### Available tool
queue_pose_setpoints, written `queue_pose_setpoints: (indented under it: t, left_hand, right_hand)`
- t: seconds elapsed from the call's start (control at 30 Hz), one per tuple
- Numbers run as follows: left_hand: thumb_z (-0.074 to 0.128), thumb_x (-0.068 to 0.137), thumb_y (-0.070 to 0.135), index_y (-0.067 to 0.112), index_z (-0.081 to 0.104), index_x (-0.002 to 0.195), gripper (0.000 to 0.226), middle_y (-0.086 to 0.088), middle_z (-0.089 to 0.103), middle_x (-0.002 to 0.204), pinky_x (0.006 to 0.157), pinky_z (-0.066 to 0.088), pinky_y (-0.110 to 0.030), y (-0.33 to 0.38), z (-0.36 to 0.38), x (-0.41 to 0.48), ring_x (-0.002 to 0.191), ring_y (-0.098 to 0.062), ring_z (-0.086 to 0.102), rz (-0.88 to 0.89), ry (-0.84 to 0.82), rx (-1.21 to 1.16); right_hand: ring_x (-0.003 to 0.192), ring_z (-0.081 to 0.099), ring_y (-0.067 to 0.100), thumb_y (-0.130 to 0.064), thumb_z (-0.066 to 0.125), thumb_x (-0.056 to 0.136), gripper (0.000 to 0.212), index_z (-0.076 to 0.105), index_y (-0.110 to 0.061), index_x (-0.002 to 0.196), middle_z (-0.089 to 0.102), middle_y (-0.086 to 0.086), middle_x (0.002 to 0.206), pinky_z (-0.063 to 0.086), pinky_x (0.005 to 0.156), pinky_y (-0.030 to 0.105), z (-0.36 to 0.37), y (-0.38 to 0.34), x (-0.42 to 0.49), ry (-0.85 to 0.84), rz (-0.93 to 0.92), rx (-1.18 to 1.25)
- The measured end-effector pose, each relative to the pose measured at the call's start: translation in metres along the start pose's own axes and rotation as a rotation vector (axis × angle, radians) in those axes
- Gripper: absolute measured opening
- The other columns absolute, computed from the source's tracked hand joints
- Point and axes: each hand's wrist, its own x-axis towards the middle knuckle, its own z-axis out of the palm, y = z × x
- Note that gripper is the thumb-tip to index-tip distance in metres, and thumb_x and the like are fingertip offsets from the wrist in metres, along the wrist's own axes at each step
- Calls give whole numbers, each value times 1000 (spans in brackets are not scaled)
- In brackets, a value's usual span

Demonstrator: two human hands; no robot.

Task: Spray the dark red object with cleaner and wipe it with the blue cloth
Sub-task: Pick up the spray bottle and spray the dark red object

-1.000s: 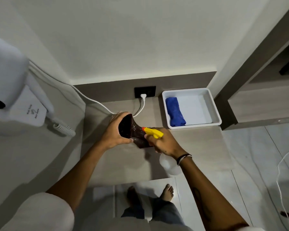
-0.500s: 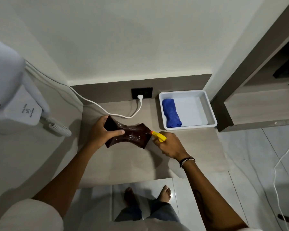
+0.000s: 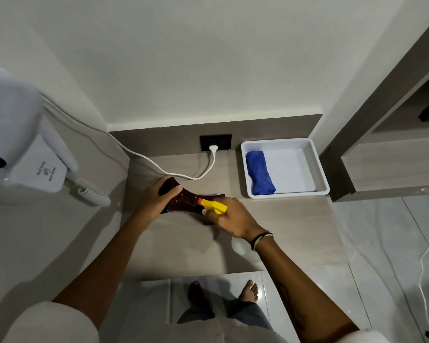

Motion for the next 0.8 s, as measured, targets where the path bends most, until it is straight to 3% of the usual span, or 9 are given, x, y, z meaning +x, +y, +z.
queue_pose_setpoints:
  t: [0.07, 0.1, 0.23, 0.33, 0.43, 0.53, 0.63, 0.8]
  left_hand:
    - [79, 84, 64, 36, 53, 153, 79, -6, 58, 150, 106, 54, -35, -3, -2, 4, 135, -27, 59, 25, -8, 81]
    - [84, 78, 65, 35, 47, 159, 93, -7, 52, 157, 114, 49, -41, -5, -4, 4, 140, -27, 56, 29, -35, 108]
    - [101, 50, 61, 34, 27, 168, 142, -5, 35, 170, 126, 37, -52, -13, -12, -1, 153, -25, 39, 100, -192, 271]
    - [106, 51, 34, 24, 40, 163, 131, -10, 48, 161, 120, 44, -54, -17, -13, 1, 147, -32, 49, 188, -104, 372]
    - [97, 47, 53, 22, 67, 136, 99, -4, 71, 132, 103, 58, -49, -14, -13, 3, 120, -26, 69, 195, 9, 353]
    - [91, 49, 73, 28, 78, 103, 72, 6, 82, 94, 83, 67, -40, -5, -7, 2, 88, -14, 79, -26, 59, 214]
    - [82, 47, 89, 23, 80, 82, 75, 6, 81, 71, 69, 64, -35, 2, -2, 1, 74, -16, 80, -156, 105, 134]
    - [78, 40, 98, 17, 80, 78, 89, -4, 80, 76, 72, 65, -39, 5, 2, 2, 76, -24, 80, -234, 146, 118]
  right_hand:
    - [87, 73, 24, -43, 65, 101, 19, 74, -32, 113, 82, -1, 99, 56, 75, 41, -3, -1, 6, 11, 11, -21]
    - [92, 73, 30, -44, 65, 101, 22, 73, -29, 116, 82, 7, 105, 57, 78, 42, -5, 3, 7, 5, 37, -46]
    - [91, 72, 36, -50, 63, 101, 39, 74, -13, 105, 79, 15, 102, 59, 79, 45, -13, 32, 2, 28, 213, -196]
    - [82, 68, 32, -47, 65, 101, 33, 67, -17, 88, 77, 12, 94, 49, 70, 37, -21, 46, -6, 40, 244, -205]
    - [78, 66, 29, -44, 66, 102, 29, 60, -23, 82, 74, 7, 88, 51, 70, 38, -27, 47, -11, 53, 226, -185]
    - [74, 66, 22, -43, 67, 102, 26, 67, -27, 81, 72, -1, 81, 50, 65, 36, -26, 34, -17, 38, 127, -75]
    - [78, 66, 18, -46, 67, 101, 24, 75, -23, 101, 77, -3, 91, 51, 68, 33, -15, 12, -20, -2, -20, -49]
    - [81, 68, 26, -44, 65, 102, 25, 64, -26, 85, 70, -3, 86, 53, 71, 38, 6, -8, -11, -38, -60, -120]
